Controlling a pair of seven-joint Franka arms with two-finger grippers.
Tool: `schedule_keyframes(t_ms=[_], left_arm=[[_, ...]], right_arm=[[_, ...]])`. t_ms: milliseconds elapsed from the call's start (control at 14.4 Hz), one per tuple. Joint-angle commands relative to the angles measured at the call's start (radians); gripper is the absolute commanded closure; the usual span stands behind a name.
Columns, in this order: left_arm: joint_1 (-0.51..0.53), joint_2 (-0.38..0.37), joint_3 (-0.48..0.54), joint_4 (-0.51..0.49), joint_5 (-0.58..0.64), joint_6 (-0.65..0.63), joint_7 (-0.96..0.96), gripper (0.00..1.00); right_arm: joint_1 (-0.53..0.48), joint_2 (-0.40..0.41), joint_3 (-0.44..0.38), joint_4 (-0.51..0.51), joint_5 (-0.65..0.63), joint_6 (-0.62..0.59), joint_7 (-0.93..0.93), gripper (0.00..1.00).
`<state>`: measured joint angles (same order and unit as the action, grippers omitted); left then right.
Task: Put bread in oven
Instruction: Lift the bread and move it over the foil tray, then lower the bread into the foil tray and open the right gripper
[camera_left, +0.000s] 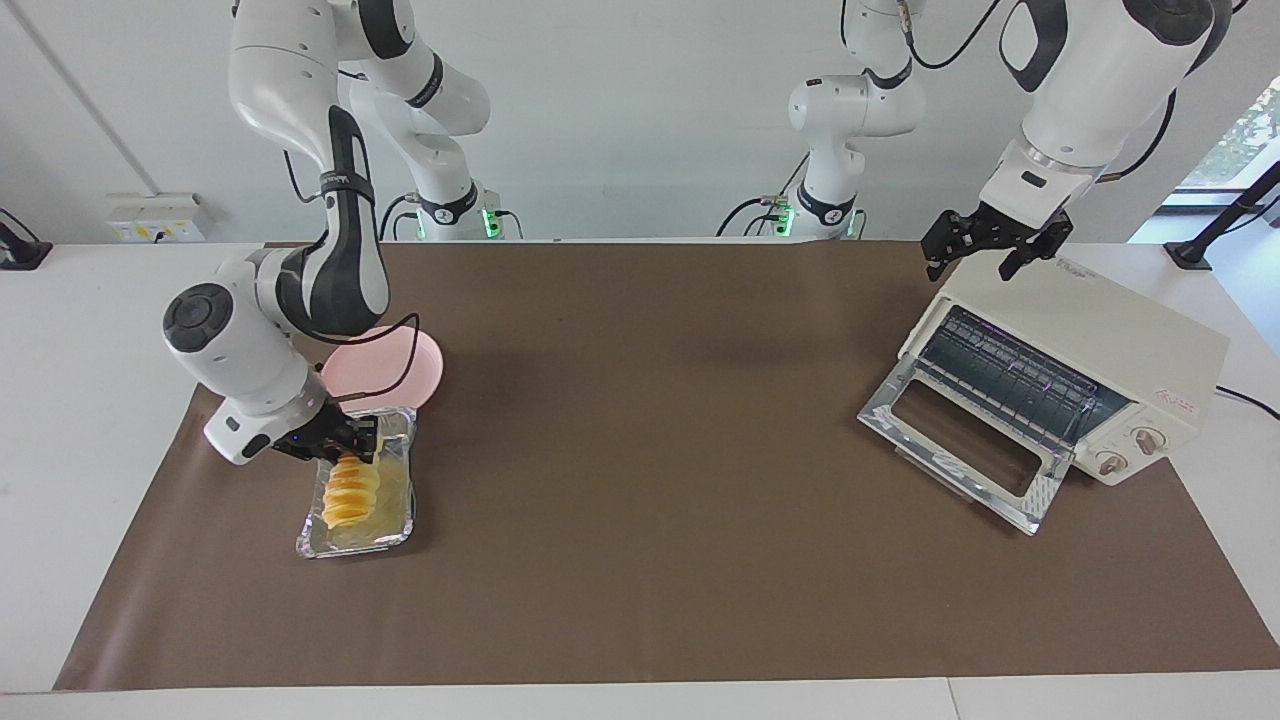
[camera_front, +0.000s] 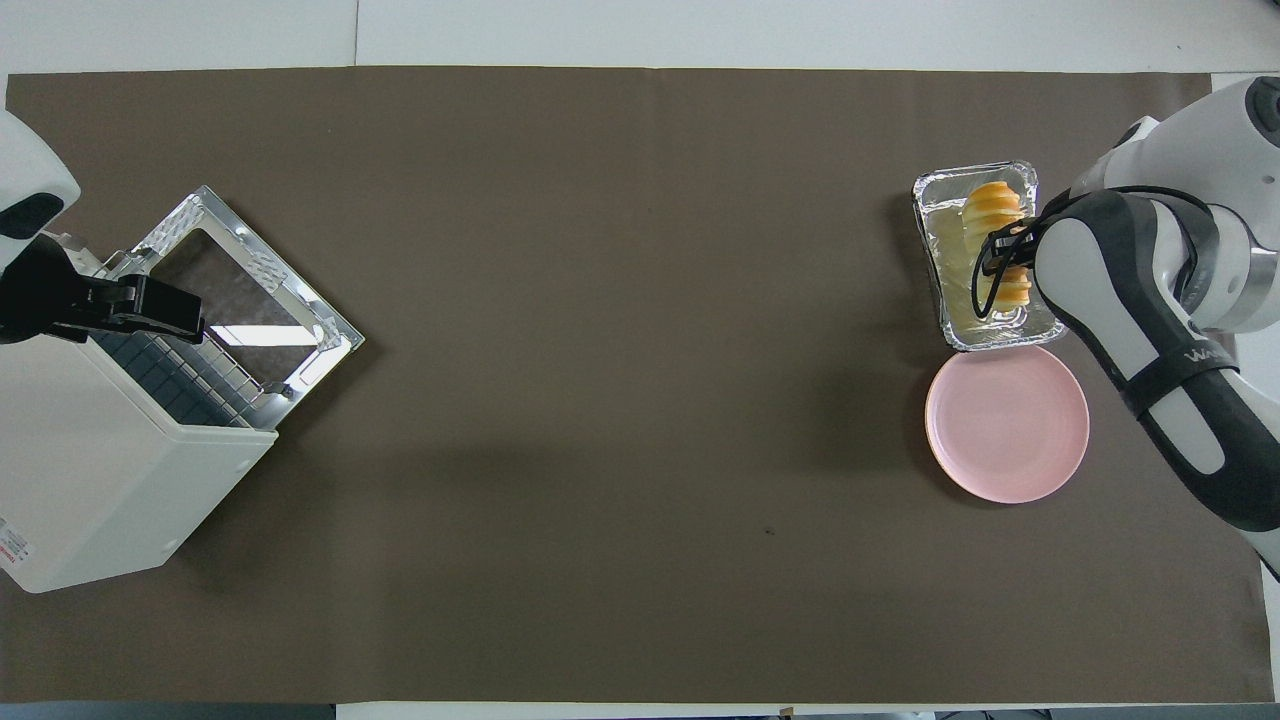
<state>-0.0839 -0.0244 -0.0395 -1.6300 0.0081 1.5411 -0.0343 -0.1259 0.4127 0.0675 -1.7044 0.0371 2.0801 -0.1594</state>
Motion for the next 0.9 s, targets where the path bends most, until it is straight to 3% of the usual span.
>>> schedule_keyframes(t_ms=[0, 139, 277, 347, 416, 832], left_arm=[[0.02, -0.008, -0.01, -0.001, -0.008, -0.001, 0.011, 0.0], [0.02, -0.008, -0.01, -0.001, -0.008, -0.001, 0.011, 0.0], [0.02, -0.008, -0.01, -0.001, -0.008, -0.001, 0.011, 0.0], [0.02, -0.008, -0.01, -0.001, -0.008, -0.001, 0.011, 0.0], [0.02, -0.008, -0.01, -0.001, -0.008, -0.001, 0.011, 0.0], [0.02, -0.008, -0.01, -0.001, -0.008, -0.001, 0.011, 0.0]], right_arm=[[-0.004, 0.026, 0.005, 0.003, -0.016, 0.049, -0.006, 0.59], [-0.003, 0.032, 0.005, -0.02, -0.014, 0.073, -0.005, 0.53], [-0.003, 0.025, 0.005, -0.067, -0.014, 0.109, 0.007, 0.36], [-0.003, 0.021, 0.005, -0.076, -0.014, 0.112, 0.012, 0.22], [-0.003, 0.021, 0.006, -0.078, -0.014, 0.11, 0.012, 0.01], [-0.003, 0.012, 0.005, 0.037, -0.013, -0.07, 0.015, 0.0]])
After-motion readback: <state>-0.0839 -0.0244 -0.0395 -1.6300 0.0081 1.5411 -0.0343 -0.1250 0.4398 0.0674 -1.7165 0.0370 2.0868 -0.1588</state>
